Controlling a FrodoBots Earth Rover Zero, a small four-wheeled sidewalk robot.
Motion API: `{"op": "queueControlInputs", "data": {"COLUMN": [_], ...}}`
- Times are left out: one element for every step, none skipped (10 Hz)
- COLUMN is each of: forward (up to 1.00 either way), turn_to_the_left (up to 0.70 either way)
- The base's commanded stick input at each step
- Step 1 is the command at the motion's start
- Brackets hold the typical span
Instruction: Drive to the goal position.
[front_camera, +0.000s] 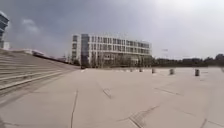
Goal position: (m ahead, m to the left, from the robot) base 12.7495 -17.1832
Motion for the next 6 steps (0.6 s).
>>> {"op": "queueControlInputs", "data": {"forward": [0.70, 0.70, 0.70, 0.70, 0.70, 0.70], "turn_to_the_left": [0.00, 0.00, 0.00, 0.00, 0.00, -0.12]}}
